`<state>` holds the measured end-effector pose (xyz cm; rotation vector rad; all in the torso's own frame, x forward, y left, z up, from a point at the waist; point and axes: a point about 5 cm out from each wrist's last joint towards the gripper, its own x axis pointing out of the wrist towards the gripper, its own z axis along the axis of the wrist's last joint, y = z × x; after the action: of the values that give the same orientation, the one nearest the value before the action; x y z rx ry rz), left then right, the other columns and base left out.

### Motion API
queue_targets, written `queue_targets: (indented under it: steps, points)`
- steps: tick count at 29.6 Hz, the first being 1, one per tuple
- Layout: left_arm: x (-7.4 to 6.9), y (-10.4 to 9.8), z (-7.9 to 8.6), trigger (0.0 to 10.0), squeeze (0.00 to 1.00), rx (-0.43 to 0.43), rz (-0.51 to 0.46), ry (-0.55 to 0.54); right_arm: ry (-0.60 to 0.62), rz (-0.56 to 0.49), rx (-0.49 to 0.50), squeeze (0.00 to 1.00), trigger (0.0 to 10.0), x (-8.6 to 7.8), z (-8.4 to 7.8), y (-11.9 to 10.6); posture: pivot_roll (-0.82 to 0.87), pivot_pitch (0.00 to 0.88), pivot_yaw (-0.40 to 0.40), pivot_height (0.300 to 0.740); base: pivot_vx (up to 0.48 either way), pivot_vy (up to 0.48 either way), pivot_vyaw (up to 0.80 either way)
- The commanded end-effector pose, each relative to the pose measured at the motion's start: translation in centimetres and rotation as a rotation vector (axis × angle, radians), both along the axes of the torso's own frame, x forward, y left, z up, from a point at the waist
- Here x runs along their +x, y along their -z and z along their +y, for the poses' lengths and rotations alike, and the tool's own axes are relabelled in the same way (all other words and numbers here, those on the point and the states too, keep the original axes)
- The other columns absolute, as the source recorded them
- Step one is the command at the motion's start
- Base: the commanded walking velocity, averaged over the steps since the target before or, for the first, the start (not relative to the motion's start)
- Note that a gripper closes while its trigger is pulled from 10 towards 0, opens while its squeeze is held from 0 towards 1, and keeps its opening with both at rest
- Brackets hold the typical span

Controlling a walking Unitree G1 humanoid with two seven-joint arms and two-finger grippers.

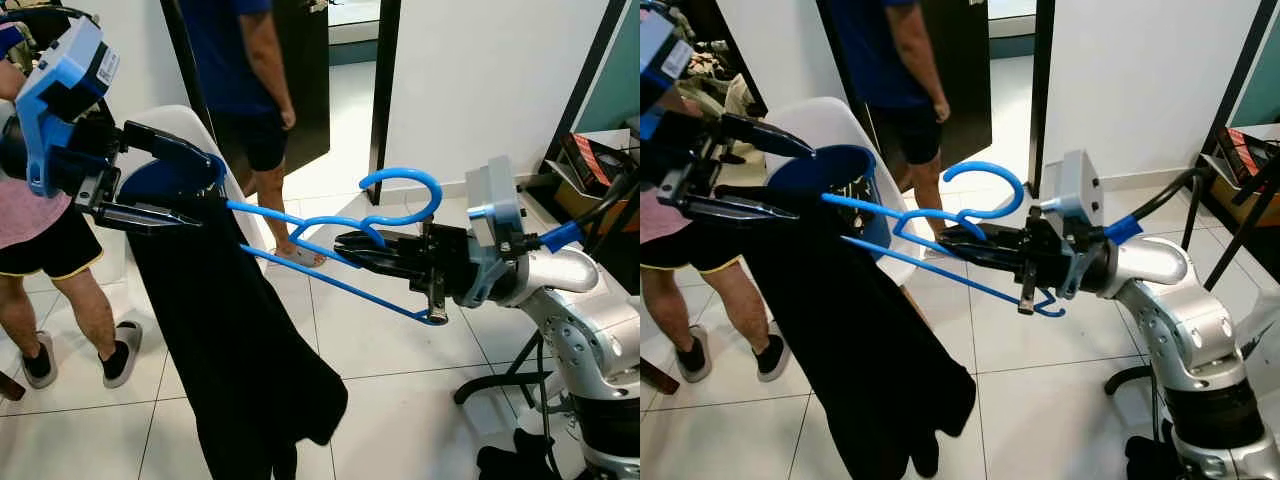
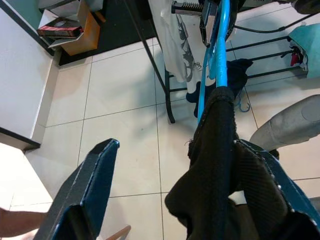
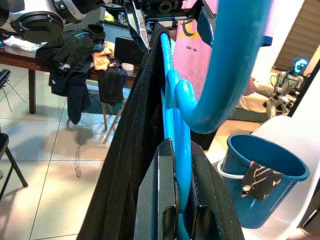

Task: Hang hanger

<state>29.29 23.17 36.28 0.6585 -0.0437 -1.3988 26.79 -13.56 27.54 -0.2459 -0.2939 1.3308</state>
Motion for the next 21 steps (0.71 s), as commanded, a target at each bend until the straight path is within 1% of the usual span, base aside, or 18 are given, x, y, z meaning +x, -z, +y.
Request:
queue_targets:
  steps: [1, 3, 8, 21]
  points:
    - [0.3, 0.6, -0.6, 0.0, 0.00, 0.021, 0.023, 0.032, -0.055, -0.016, 0.018, 0.00, 10.0, -0.6, 0.8, -0.4, 0.00, 0.000, 0.086, 0.740, 0.000, 0.000, 0.00]
    - [0.3, 0.6, -0.6, 0.0, 0.00, 0.021, 0.023, 0.032, -0.055, -0.016, 0.018, 0.00, 10.0, -0.6, 0.8, -0.4, 0.00, 0.000, 0.086, 0.740, 0.000, 0.000, 0.00]
    - [0.5, 1.4, -0.9, 0.0, 0.00, 0.042, 0.044, 0.047, -0.062, -0.017, 0.021, 0.00, 10.0, -0.7, 1.0, -0.5, 0.00, 0.000, 0.089, 0.740, 0.000, 0.000, 0.00]
    - [0.3, 2.1, -1.2, 0.0, 0.00, 0.041, 0.075, 0.075, -0.057, -0.014, 0.023, 0.00, 10.0, -0.7, 1.1, -0.4, 0.00, 0.000, 0.086, 0.740, 0.000, 0.000, 0.00]
